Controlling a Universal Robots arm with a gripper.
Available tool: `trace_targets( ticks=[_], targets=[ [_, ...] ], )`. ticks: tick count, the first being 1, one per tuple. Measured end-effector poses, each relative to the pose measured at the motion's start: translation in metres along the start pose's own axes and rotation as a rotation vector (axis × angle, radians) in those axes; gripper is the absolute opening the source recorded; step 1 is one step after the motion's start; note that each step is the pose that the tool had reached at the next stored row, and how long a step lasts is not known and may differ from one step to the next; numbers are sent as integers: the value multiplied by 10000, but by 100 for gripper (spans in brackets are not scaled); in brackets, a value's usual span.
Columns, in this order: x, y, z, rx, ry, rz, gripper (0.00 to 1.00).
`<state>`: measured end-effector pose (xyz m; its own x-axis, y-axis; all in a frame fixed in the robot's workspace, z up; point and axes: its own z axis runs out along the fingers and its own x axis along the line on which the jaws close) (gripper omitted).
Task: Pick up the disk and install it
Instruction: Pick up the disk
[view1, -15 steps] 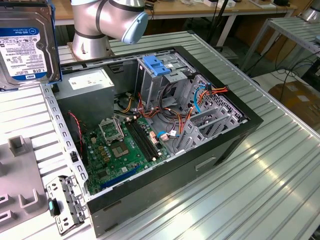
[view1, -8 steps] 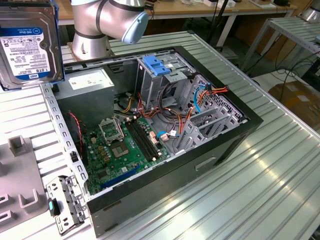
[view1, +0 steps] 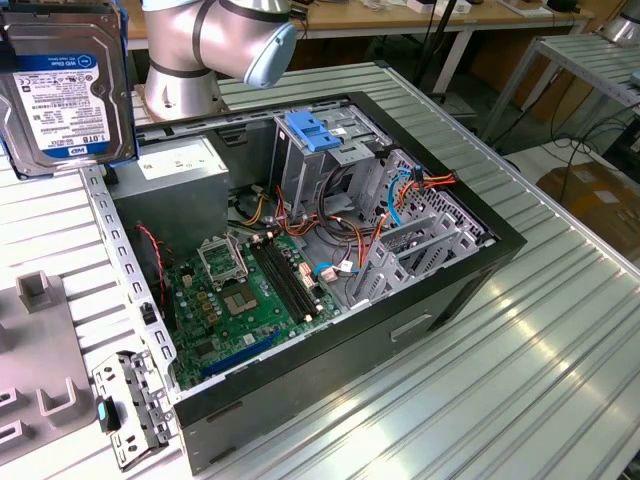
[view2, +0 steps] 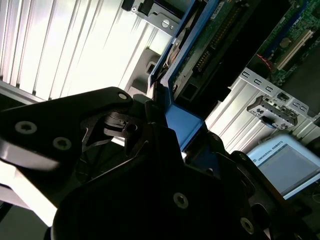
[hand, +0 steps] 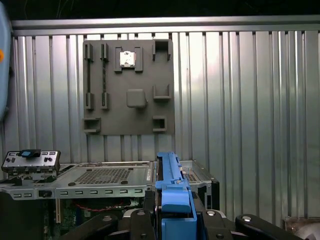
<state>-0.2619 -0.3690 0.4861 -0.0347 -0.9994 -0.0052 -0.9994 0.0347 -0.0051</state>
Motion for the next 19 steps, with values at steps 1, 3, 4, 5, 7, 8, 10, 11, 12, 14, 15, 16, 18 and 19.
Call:
trace_targets(
  ticks=[1, 3, 4, 5, 7, 8, 10, 11, 12, 14, 15, 16, 18, 19],
  targets=[
    [-1, -16, 0, 1, 0, 0, 37],
    [0, -42, 2, 1, -1, 0, 37],
    [4, -46, 2, 1, 0, 0, 37],
    [11, -49, 2, 0, 1, 0, 37],
    [48, -58, 3, 0, 2, 0, 37],
    [63, -62, 3, 1, 2, 0, 37],
    [91, -77, 4, 1, 2, 0, 37],
    [105, -97, 6, 2, 1, 1, 37],
    [111, -117, 6, 0, 2, 1, 37],
    [117, -193, 7, 0, 4, 3, 37],
    [118, -238, 8, 0, 6, 4, 37],
    [118, -271, 9, 1, 8, 5, 37],
    [117, -339, 11, 1, 19, 7, 37],
    [116, -369, 11, 2, 28, 8, 37]
  ],
)
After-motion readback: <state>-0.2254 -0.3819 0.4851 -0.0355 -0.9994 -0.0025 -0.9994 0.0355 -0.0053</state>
